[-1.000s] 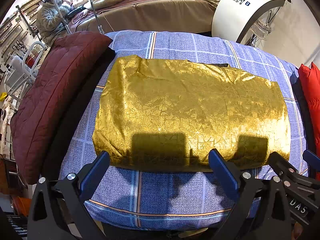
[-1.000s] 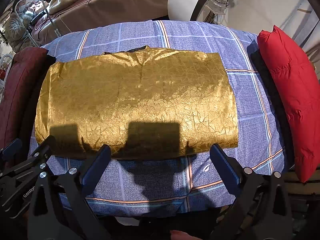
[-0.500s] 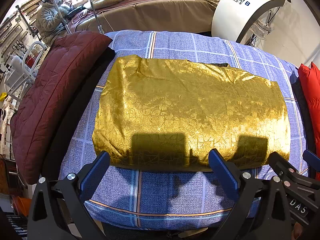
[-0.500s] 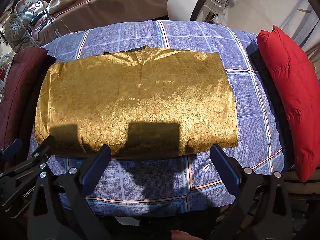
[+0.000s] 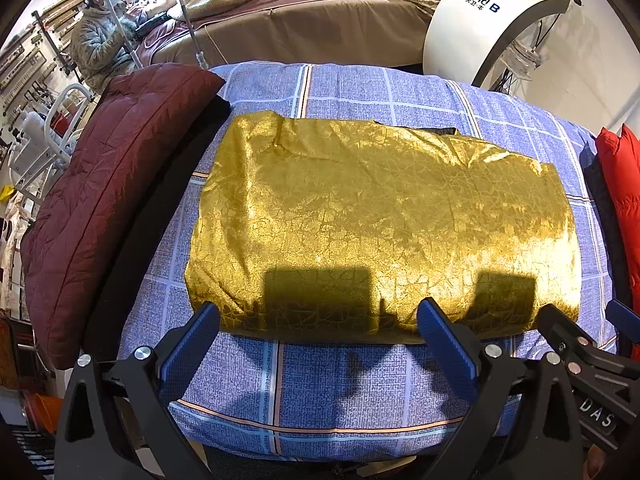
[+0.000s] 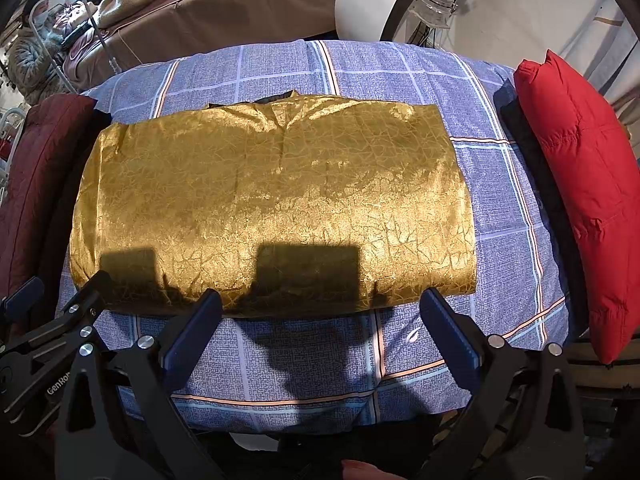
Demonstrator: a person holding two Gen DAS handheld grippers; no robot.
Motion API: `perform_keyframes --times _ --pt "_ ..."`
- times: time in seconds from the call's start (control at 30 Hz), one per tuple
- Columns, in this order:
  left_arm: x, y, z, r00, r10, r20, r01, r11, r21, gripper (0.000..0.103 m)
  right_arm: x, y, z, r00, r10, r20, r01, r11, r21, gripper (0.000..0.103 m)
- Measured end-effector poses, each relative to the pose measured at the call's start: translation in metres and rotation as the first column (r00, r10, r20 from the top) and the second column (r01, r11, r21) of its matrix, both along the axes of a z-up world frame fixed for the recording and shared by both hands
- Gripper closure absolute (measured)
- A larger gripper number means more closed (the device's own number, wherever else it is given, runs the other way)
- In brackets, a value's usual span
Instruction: Fold large clothes
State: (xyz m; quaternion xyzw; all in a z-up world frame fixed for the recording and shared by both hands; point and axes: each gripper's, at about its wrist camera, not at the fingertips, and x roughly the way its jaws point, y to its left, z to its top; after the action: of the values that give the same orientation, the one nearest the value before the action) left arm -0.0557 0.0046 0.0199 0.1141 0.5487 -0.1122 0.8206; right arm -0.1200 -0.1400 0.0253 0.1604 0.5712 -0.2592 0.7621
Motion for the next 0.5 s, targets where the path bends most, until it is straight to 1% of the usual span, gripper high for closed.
perform_keyframes --times 0.23,0.5 --pt "-0.0029 0.0023 0.0042 0.999 -0.006 0.035 0.006 1.000 -0.007 0.006 -0.0024 0.0006 -0.0006 1.000 -0.005 0.005 0.005 1.000 0.001 0.006" --pt "-0.0004 0.0025 0.0043 1.000 -0.005 0.026 0.005 1.000 -0.005 0.006 -0.0018 0.0022 -0.0004 1.000 -0.004 0.003 0.005 1.000 -0.003 0.005"
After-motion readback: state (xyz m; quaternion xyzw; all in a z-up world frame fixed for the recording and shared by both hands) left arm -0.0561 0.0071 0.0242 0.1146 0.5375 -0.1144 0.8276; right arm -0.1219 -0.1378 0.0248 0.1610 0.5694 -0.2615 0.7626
